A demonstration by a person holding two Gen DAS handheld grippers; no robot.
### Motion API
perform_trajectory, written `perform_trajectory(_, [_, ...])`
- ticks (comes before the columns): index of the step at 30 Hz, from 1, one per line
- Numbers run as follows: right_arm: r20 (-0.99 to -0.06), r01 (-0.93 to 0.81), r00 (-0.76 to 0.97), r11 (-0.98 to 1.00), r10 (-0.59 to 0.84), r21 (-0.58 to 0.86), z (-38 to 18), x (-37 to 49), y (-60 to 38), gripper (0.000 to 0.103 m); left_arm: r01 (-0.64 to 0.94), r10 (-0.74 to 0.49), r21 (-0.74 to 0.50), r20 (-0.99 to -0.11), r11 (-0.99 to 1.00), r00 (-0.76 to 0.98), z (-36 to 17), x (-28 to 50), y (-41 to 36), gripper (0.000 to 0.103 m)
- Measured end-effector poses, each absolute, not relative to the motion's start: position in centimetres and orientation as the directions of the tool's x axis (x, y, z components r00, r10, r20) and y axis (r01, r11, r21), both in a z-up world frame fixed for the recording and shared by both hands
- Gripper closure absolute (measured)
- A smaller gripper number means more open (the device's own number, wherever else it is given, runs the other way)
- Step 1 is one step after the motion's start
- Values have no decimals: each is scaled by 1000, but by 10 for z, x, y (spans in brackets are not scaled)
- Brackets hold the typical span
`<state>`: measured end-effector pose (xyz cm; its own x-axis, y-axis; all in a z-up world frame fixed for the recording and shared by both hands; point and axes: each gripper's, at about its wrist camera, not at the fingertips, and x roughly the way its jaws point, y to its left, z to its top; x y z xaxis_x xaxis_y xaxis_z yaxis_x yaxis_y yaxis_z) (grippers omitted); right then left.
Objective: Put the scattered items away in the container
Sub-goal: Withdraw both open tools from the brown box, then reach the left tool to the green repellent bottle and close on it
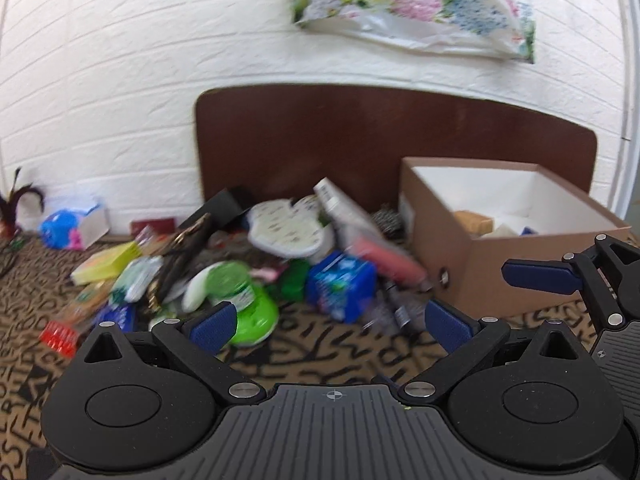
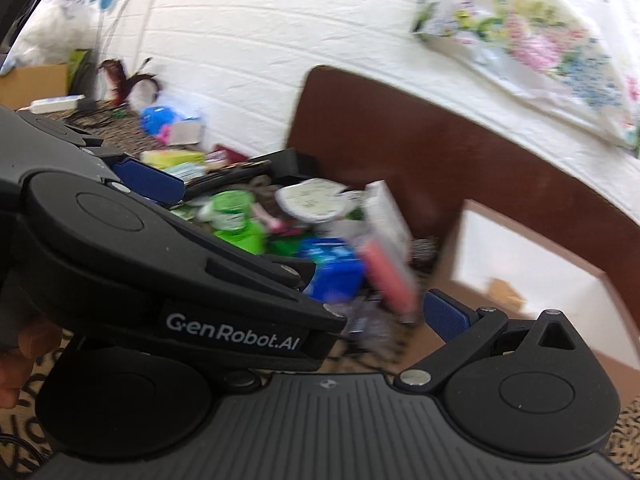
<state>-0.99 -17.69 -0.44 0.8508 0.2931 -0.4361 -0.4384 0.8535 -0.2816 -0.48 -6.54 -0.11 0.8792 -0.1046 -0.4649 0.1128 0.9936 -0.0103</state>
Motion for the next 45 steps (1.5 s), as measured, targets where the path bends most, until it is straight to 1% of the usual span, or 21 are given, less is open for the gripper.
perform_trajectory(2, [-438,-446,847,850,300,-282,-13,-15,-164,0,93,-98,-35,-484,995,870,-9,-5,-50,0])
perform_trajectory(5, [-446,-464,833,852,327,-243,-19,-14,-151,0,74,-98,-66,-513,995,853,-16,-2,-32,0])
perform_trajectory(10, [-455,-476,820,856,348,-202,-24,-2,-138,0,83,-110,-74,-517,994,849,-16,8,-14,0])
perform_trajectory(16, [-469,-478,805,866,364,-148,-32,19,-127,0,118,-168,-127,-540,985,824,-25,32,8,1])
perform_trajectory(24, [-510,-499,775,857,374,-130,-49,46,-107,2,162,-199,-117,-572,980,796,-44,61,26,6])
perform_trajectory(29, [-534,-518,754,846,383,-125,-58,61,-97,4,204,-217,-89,-582,975,784,-54,81,29,6])
perform_trajectory(32, [-544,-531,744,838,389,-127,-61,69,-92,6,243,-249,-91,-594,966,765,-57,95,30,6])
perform_trajectory(35, [-553,-541,734,832,394,-125,-63,78,-88,8,282,-281,-97,-608,954,743,-61,109,30,13])
perform_trajectory(41, [-572,-548,713,831,405,-94,-69,95,-84,13,324,-302,-83,-626,942,719,-64,131,28,21])
perform_trajectory(45, [-586,-556,694,828,418,-69,-72,107,-80,16,335,-317,-96,-632,937,707,-65,142,28,23])
